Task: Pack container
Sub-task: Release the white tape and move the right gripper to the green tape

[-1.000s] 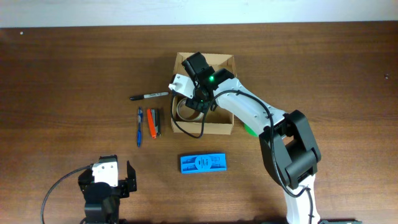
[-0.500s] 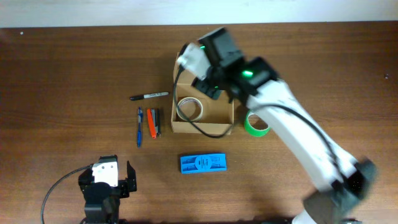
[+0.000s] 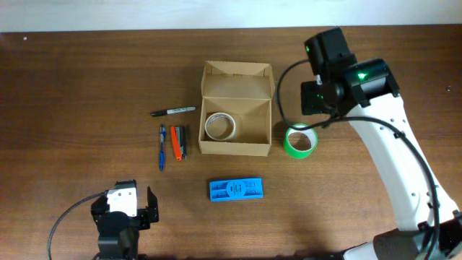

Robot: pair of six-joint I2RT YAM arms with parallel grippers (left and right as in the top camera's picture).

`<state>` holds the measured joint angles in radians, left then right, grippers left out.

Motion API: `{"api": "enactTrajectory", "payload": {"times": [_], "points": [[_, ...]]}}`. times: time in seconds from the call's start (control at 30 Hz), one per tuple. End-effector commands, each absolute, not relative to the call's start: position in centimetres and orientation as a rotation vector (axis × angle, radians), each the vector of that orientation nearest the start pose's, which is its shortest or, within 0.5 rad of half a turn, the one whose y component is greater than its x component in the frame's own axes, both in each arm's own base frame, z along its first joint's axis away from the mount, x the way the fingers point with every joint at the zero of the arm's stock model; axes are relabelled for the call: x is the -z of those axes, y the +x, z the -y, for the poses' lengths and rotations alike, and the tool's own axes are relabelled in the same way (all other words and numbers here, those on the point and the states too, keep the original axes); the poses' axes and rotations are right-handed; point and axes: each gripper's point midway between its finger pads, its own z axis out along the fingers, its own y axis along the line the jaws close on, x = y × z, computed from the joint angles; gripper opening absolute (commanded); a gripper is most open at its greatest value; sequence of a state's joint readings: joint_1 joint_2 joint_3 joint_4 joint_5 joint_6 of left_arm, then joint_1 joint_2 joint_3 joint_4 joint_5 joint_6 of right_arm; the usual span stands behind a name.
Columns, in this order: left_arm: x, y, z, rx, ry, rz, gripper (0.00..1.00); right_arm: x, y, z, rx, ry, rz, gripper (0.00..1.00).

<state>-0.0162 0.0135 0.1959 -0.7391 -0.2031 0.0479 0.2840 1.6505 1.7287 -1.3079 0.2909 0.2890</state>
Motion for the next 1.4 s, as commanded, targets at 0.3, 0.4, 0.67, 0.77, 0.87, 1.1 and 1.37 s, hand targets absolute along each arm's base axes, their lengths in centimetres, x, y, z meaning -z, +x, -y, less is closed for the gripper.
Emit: {"api": "enactTrajectory", "payload": {"times": [0.3,0.4,0.67,0.77,0.87,1.1,1.37], "points": [[-9.2,19.2,-3.5,-0.244,-0.076,-2.119,1.00,-9.2,32.8,-5.2,-0.003,0.331,-2.951,0.84],[-9.2,19.2,-3.5,-0.244,-0.076,-2.119,1.00,-7.5,32.5,-5.5,-0.031,0.342,-2.952,0.84],[-9.2,19.2,-3.5,-0.244,-0.076,-2.119,0.99,-3.9,32.0,-5.2,-0.025,0.404,-2.953,0.84],[-9.2,19.2,-3.5,-0.244,-0.076,-2.118,1.00,-3.1,32.2,-5.0,-0.021,0.433,-2.951,0.82],[-9.2,19.2,-3.5,-0.244,-0.076,-2.119,1.00,-2.5,32.5,-4.8,-0.018,0.450,-2.952,0.81],[-9.2,19.2,-3.5,-0.244,-0.076,-2.118,1.00,-1.2,32.6,-4.7,-0.008,0.481,-2.969,0.24],[-9.2,19.2,-3.5,-0.244,-0.076,-2.118,1.00,-3.9,35.0,-4.7,-0.011,0.410,-2.885,0.03]]}}
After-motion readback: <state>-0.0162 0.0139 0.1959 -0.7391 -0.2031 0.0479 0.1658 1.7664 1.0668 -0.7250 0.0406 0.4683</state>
